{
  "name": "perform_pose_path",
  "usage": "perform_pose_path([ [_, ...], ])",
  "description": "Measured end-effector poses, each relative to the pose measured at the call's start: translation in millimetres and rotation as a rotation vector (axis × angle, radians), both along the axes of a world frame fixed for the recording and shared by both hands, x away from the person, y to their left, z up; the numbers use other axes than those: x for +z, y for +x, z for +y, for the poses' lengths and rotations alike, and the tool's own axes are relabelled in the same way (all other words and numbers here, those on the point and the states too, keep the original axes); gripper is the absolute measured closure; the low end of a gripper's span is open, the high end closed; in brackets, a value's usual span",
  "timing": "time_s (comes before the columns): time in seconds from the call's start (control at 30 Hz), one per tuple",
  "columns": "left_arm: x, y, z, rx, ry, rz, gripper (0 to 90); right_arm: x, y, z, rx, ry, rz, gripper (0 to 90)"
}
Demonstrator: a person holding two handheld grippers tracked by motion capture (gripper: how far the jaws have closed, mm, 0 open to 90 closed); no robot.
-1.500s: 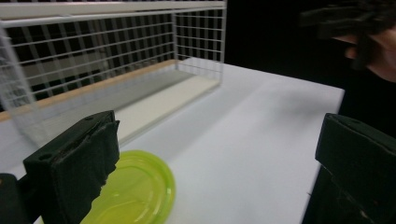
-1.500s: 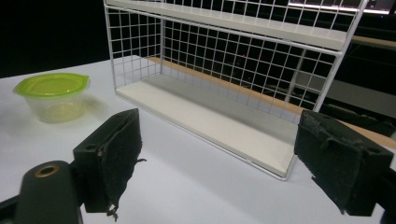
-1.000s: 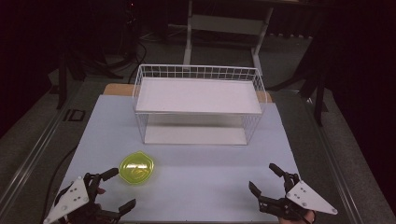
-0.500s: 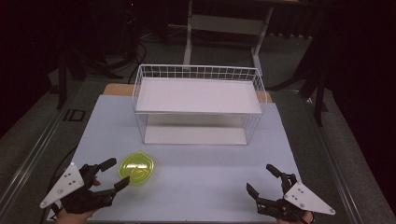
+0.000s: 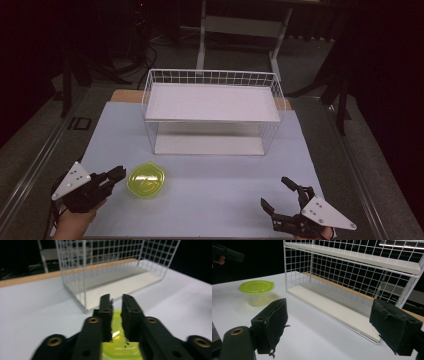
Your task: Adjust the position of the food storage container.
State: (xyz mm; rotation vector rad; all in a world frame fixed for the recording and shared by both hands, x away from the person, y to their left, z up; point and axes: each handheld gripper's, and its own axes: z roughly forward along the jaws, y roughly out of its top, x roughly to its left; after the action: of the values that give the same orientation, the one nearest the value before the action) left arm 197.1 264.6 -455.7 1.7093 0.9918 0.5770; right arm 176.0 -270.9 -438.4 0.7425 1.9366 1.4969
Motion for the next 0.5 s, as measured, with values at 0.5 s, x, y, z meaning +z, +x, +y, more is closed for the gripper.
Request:
perform_pose_path([
  [0.5, -40.4, 21.7, 2.4, 0.080, 0.127, 0.214, 90.0, -0.6, 0.7, 2.2, 0.023, -0.001, 0.013, 14.8],
])
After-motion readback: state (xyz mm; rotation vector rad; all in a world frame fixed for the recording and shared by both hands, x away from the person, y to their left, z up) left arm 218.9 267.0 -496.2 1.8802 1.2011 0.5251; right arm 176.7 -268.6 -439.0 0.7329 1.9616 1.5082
